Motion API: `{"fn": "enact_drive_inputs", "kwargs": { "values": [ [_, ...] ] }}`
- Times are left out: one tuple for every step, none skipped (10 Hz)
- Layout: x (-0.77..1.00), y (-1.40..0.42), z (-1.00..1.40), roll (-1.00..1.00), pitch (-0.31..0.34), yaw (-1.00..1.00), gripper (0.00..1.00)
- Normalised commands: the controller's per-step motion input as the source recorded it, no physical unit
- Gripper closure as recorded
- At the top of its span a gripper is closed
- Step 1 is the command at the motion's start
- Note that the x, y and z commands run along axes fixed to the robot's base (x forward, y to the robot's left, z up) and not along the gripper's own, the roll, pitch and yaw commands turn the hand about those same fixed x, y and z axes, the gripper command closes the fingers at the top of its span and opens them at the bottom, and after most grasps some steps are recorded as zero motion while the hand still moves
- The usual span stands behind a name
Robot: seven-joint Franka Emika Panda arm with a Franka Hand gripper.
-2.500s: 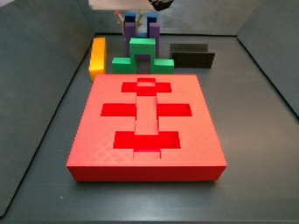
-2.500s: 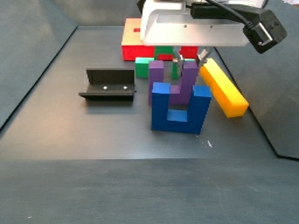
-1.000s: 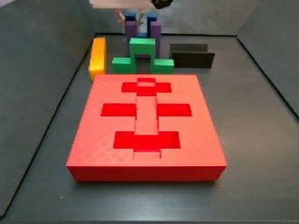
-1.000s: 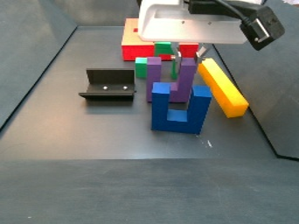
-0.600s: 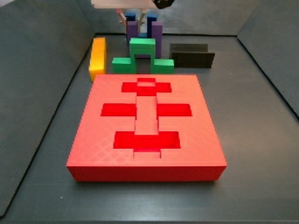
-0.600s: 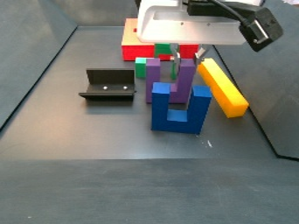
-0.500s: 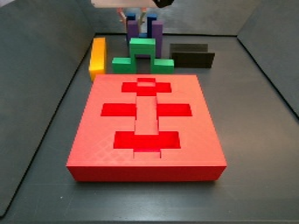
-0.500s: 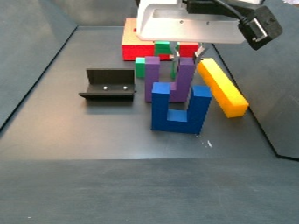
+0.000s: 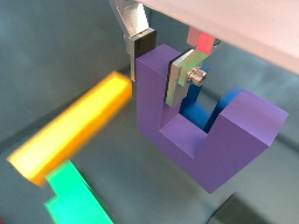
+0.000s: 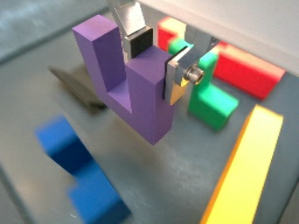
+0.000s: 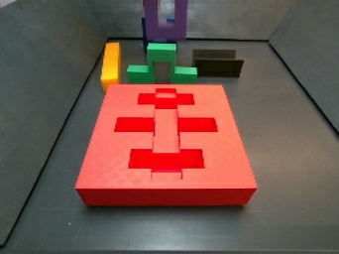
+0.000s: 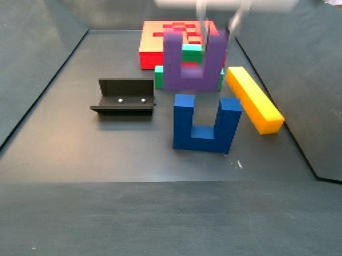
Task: Pick up the purple object. Move up. Move to above the board. Insert the purple object.
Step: Move to above the board.
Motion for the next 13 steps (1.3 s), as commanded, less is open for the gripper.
{"fn": "enact_drive_inputs", "kwargs": {
  "values": [
    [-0.06, -0.01, 1.40, 0.00, 0.023, -0.01, 1.00],
    [-0.03, 0.00, 1.40, 0.01, 0.013, 0.00, 1.00],
    [0.06, 0.01, 0.92, 0.00, 0.065, 0.00, 1.00],
    [0.06, 0.01, 0.70, 0.00, 0.090, 0.00, 1.00],
    [0.03, 0.00, 0.31, 0.00, 0.078, 0.00, 1.00],
    [0.02, 0.00, 0.20, 0.00, 0.060, 0.00, 1.00],
    [0.21, -1.40, 0.19, 0.00, 0.338, -0.05, 1.00],
    [0.21, -1.40, 0.19, 0.03, 0.340, -0.03, 1.00],
    [0.22, -1.40, 0.20, 0.04, 0.303, -0.01, 1.00],
    [0.24, -1.40, 0.19, -0.02, 0.241, -0.01, 1.00],
    [0.25, -1.40, 0.19, -0.02, 0.198, 0.00, 1.00],
    [0.26, -1.40, 0.20, 0.00, 0.159, 0.01, 1.00],
    [0.28, -1.40, 0.21, -0.01, 0.146, 0.01, 1.00]
  ]
}}
